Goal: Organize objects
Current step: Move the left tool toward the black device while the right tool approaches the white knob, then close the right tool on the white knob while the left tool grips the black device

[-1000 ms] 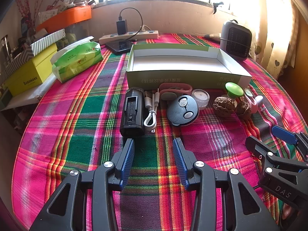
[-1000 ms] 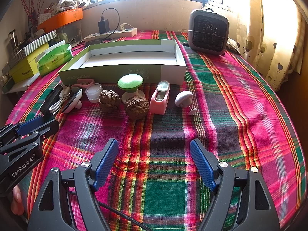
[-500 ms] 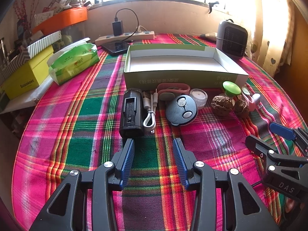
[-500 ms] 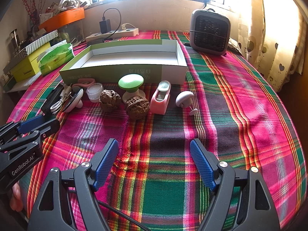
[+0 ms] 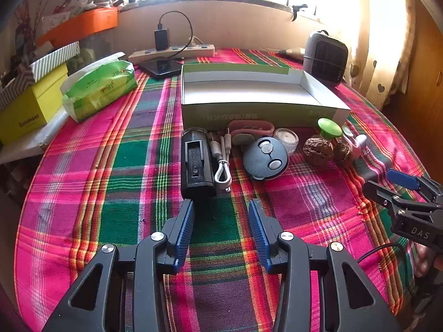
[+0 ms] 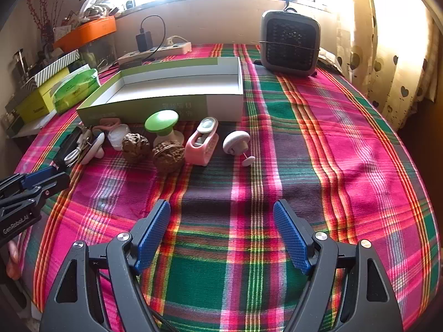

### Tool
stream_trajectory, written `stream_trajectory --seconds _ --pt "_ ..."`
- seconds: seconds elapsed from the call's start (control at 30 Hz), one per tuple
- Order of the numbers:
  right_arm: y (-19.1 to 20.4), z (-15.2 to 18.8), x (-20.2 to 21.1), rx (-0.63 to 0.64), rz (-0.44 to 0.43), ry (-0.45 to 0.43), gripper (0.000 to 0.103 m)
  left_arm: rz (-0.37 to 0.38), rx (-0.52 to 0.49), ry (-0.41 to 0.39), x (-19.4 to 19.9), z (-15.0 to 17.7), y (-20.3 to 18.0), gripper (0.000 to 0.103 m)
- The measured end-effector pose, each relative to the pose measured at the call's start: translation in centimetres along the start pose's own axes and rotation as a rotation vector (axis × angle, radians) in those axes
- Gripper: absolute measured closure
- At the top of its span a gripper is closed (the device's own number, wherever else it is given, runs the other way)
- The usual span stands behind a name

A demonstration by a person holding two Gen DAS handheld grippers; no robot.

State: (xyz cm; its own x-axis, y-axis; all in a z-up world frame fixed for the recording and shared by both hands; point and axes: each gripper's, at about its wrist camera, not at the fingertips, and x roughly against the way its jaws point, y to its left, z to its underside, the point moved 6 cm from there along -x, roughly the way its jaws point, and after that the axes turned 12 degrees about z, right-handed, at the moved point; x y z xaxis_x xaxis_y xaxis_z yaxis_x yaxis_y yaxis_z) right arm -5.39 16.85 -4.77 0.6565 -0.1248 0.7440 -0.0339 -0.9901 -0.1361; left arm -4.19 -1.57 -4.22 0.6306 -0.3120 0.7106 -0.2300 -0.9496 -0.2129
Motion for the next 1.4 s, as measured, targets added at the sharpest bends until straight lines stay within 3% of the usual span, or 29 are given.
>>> stream_trajectory --seconds 0.27,0.47,0.93,1.17,1.33,1.4 --pt "-0.1 0.0 -0.1 0.008 0.007 0.003 0.026 0.022 0.016 -0.001 0.3 -0.1 0.6 0.064" --pt "-1.0 -0.3 -0.4 -0.003 0.009 0.012 0.026 0.034 0.090 -0.049 1.4 -1.1 2.7 0.064" --pt "-3.4 -2.8 -1.4 -0.031 0.024 0.002 0.027 0.025 0.090 -0.050 0.3 -3.1 3.9 0.064" --pt "-2.9 -4.1 -2.9 0.017 0.001 0.018 0.035 0.013 0.079 -0.043 -0.2 -3.8 4.0 0.064" --pt "-2.3 -4.1 -3.8 0.049 -0.017 0.043 0.044 0.001 0.072 -0.041 -0.3 -4.1 4.3 0.064" --pt "-2.2 -4.3 -3.9 0.055 -0.018 0.038 0.053 -0.001 0.078 -0.041 -0.4 -4.2 4.6 0.064"
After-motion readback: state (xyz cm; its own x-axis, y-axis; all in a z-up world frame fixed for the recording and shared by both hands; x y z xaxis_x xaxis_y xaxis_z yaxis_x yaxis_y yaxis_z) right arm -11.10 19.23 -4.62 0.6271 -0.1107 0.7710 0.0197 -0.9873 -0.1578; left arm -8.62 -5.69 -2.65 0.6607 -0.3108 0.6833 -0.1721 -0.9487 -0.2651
